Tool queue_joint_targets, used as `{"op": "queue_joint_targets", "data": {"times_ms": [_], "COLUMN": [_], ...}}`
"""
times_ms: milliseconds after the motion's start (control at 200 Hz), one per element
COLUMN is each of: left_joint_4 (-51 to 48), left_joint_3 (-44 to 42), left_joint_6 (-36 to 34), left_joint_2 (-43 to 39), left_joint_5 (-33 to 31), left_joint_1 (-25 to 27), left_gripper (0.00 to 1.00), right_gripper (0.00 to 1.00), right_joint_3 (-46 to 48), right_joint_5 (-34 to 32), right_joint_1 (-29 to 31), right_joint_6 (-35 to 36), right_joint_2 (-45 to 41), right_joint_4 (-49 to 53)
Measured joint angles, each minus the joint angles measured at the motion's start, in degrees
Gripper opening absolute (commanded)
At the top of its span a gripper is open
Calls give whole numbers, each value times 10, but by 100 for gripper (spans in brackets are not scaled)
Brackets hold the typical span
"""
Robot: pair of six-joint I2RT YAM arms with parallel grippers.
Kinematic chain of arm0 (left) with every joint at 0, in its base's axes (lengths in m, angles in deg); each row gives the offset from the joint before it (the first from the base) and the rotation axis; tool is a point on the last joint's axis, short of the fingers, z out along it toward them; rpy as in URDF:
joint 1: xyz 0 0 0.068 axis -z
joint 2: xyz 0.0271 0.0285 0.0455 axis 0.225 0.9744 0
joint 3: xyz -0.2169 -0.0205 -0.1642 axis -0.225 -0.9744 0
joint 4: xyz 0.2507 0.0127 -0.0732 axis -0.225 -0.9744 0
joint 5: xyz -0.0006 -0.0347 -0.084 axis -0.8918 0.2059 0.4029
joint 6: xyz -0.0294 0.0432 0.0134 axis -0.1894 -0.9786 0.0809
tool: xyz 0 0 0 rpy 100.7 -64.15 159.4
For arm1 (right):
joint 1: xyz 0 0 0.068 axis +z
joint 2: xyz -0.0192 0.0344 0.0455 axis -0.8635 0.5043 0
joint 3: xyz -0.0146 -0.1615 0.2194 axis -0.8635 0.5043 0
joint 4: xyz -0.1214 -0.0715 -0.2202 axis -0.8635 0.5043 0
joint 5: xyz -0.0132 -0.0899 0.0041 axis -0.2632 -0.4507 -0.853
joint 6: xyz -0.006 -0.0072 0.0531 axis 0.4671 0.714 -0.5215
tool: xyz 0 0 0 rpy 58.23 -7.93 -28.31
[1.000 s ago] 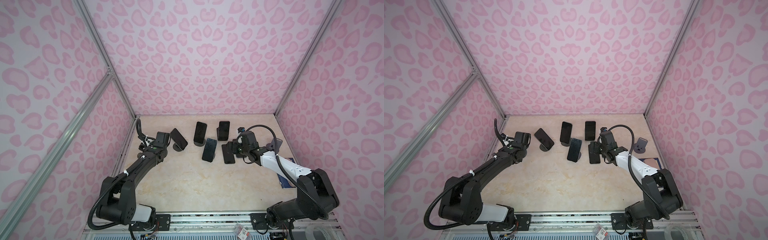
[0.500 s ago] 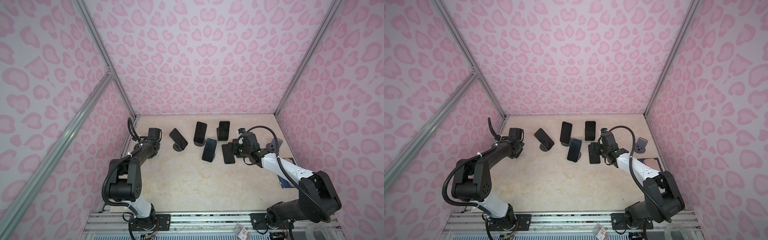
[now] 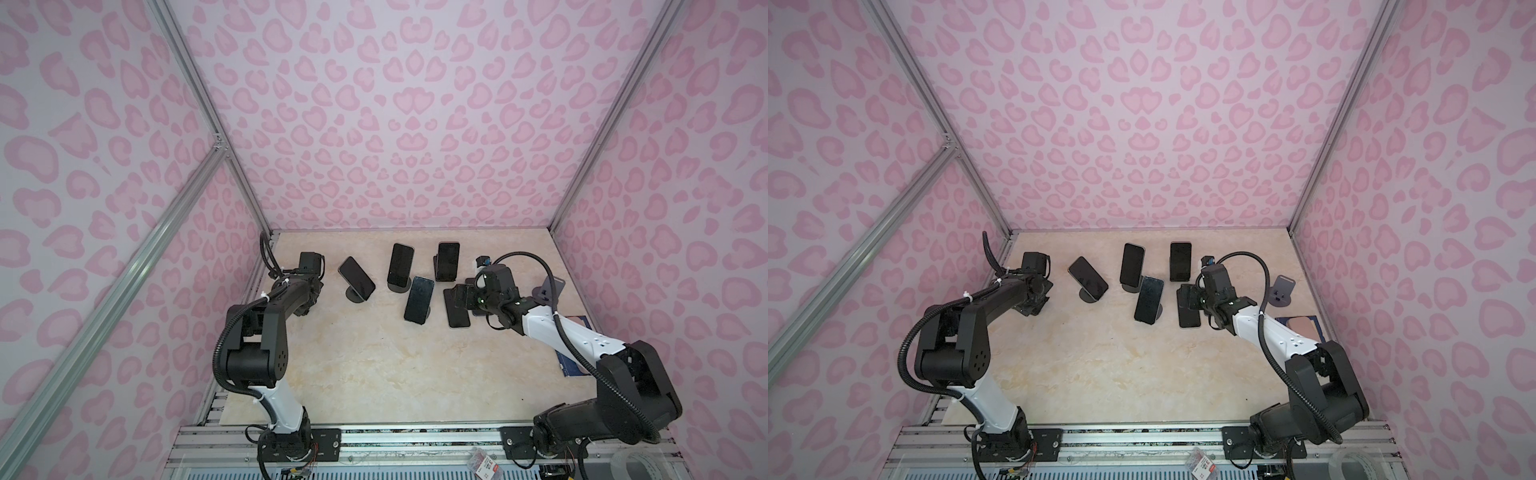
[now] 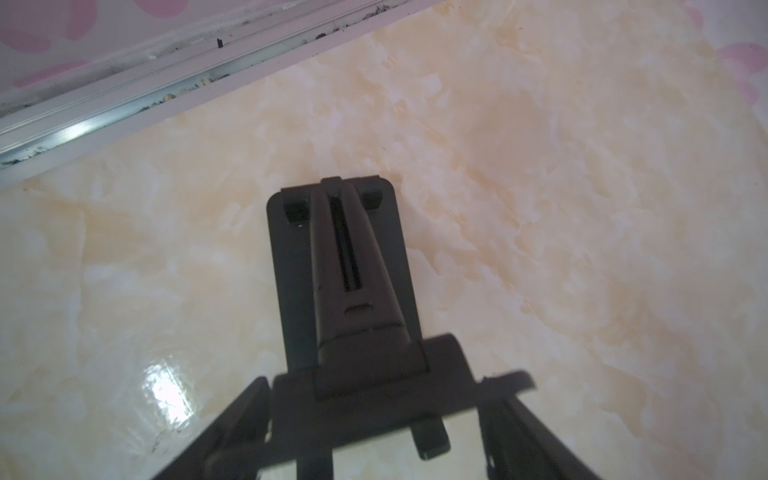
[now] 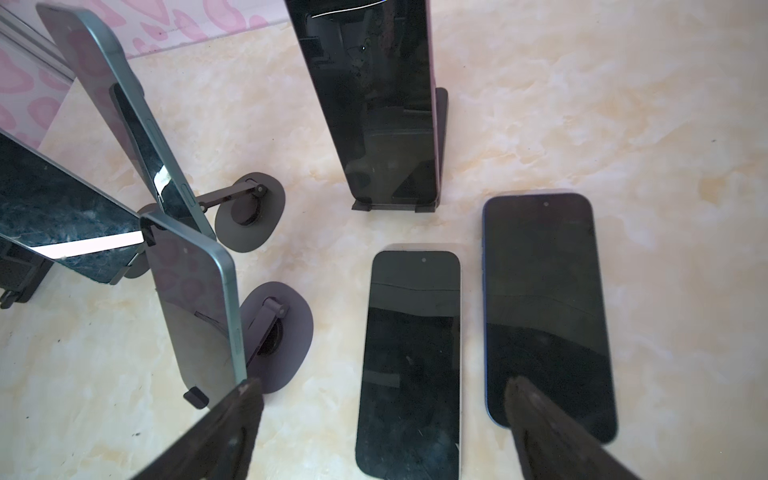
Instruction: Remove the phone from the phone stand
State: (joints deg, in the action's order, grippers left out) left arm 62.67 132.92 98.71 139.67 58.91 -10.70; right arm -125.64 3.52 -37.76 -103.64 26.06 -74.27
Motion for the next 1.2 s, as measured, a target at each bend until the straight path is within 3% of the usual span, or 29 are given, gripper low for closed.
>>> {"op": "queue_joint_targets", "data": {"times_ms": [315,590,815,985,1200], "left_joint_4": [-7,-8,-8,5,76], "left_joint_3": [-10,-79,-66,-32,-13], "left_joint_6": [-22,-24,-41,-59,-83], "left_joint_2": [-103,-284,-402,-437,-431], "left_joint_5": [23,69,150,215,295], "left_joint_1": [2,8,8,15,62], "left_gripper": [100,97,97,97,97], "right_gripper": [96,96,96,94,94], "right_joint_3": [8,24,61,59,-1], "right_joint_5": [-16,-43,-130,-205,-184], "right_joint_1": [-2,-2,-15,-43,-40], "right_joint_6": [0,-10,-47,-77,-94], "right_joint_2": [-13,-33,-60,-73,-83], "right_joint_4": [-1,-7,-22,-13,43]}}
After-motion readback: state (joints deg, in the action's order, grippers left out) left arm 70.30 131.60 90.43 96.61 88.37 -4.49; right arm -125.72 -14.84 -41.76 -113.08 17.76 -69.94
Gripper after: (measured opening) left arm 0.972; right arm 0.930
